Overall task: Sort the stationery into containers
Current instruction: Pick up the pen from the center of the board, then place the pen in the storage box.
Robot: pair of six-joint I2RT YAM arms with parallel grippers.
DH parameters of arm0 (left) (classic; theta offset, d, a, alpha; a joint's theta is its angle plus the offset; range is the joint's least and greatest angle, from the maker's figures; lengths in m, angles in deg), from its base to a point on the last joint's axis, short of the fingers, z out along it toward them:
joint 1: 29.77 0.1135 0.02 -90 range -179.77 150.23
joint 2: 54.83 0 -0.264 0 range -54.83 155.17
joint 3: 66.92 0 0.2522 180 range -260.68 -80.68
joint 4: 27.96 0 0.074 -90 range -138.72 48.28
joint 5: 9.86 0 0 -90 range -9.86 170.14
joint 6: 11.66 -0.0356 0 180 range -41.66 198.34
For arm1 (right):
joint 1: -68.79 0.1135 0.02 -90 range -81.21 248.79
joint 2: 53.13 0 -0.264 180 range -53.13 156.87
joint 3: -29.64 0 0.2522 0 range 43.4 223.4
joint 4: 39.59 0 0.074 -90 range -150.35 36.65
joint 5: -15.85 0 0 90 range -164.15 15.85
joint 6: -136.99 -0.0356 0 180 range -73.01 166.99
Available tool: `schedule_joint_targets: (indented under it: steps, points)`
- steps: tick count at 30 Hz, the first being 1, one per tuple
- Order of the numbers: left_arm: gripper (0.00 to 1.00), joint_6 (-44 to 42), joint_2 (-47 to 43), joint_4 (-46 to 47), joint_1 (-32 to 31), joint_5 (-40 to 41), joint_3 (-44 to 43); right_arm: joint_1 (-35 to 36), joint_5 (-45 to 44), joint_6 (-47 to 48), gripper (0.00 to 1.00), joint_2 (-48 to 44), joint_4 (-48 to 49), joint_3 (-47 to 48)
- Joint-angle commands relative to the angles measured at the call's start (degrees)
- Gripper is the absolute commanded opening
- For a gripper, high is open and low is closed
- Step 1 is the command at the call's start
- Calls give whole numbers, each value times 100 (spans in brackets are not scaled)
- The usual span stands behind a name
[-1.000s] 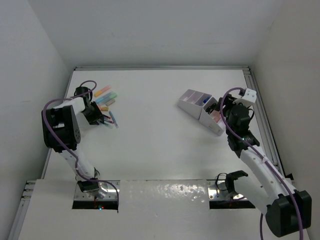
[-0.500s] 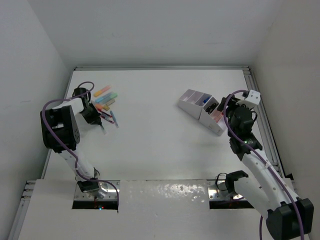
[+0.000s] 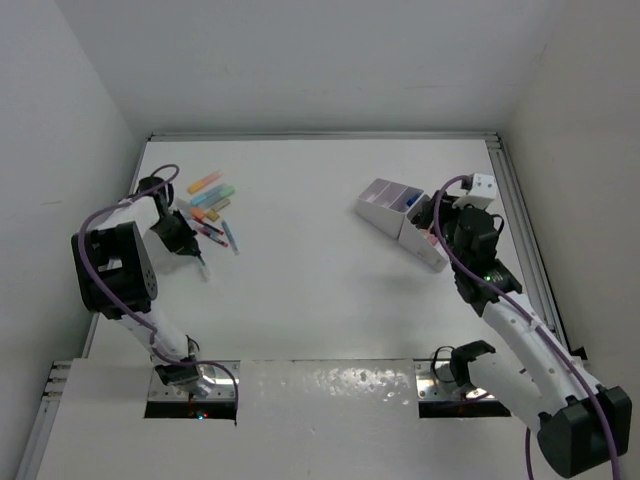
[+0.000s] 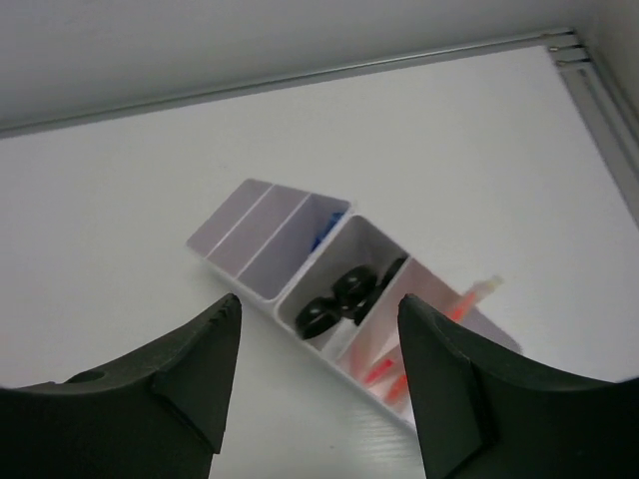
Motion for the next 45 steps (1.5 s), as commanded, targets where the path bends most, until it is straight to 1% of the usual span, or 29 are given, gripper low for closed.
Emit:
schedule_joint_targets:
  steps: [1,2,3,4,5,6,7,8,9,10,13,14,15,17,18,21,24,27,31,33,34,36,37,40,41,44,45]
  points:
    - [0,-552,-760,-63,-306,-534,-739,185,897,220,62,224,-55,555]
    - [0,-1058,-918,68,-551,-761,-862,342,1229,203,61,434,-81,644]
    - [0,-1350,-998,148,-692,-1233,-1089,414,1372,159,60,566,-90,723]
    - [0,-1623,-1059,288,-1007,-1455,-1187,597,1530,46,56,811,-73,854]
    - [0,-1895,-1112,350,-1167,-1736,-1275,703,1671,-7,53,935,-29,925]
    - [0,-2725,-1156,334,-1342,-2139,-1476,809,1951,-69,50,1067,154,987]
    - [0,-3011,-1191,273,-1483,-2309,-1539,906,2067,-191,46,1182,286,1109]
    - [0,-3562,-1244,255,-1807,-2554,-1583,1133,2207,-280,41,1400,453,1154]
    - [0,-3794,-1279,246,-1923,-2948,-1636,1231,2234,-359,41,1507,846,1198]
    - [0,-4136,-1306,202,-2124,-3056,-1662,1414,2235,-499,43,1691,1067,1303]
    - [0,-4560,-1289,62,-2486,-3417,-1864,1680,2428,-868,56,1903,1964,1374]
    - [0,-4657,-1236,26,-2574,-3470,-1978,1715,2385,-1043,57,1947,2462,1339]
    - [0,-4649,-1227,0,-2723,-3523,-2023,1741,2288,-1489,58,2034,2746,1226]
    - [0,-4666,-1183,-18,-2864,-3619,-2137,1750,2305,-1878,61,2166,3552,1085]
    - [0,-4649,-1166,-36,-2943,-3611,-2181,1768,2331,-2141,62,2332,3687,1058]
    - [0,-4649,-1139,-36,-3294,-3524,-2251,1995,2270,-2354,63,2719,3882,1163]
    - [0,-4597,-1104,43,-3453,-3488,-2217,2093,2287,-2608,63,3123,4075,1286]
    - [0,-4412,-1113,245,-3550,-3497,-2085,2172,2270,-2785,63,3335,4216,1356]
    - [0,-4324,-1121,290,-3647,-3584,-2076,2260,2270,-2865,61,3617,4304,1480]
    - [0,-4324,-1122,307,-3708,-3602,-2076,2321,2270,-2882,58,3731,4348,1506]
    - [0,-4350,-1113,298,-3735,-3585,-2067,2330,2157,-2891,47,3758,4365,1515]
    - [0,-4377,-1113,272,-3787,-3532,-2067,2348,2077,-2961,33,3837,4374,1515]
    - [0,-4377,-1104,272,-3805,-3506,-2058,2348,2059,-2996,22,3854,4357,1515]
    - [0,-4350,-1095,298,-3823,-3453,-2067,2348,2041,-3075,9,3907,4366,1515]
    - [0,-4342,-1095,316,-3823,-3427,-2067,2348,2033,-3084,0,3899,4374,1506]
    - [0,-4263,-1069,333,-3831,-3356,-2067,2313,1989,-3119,0,3846,4515,1366]
    - [3,-4210,-1077,342,-3823,-3304,-2058,2269,1980,-3093,0,3759,4524,1322]
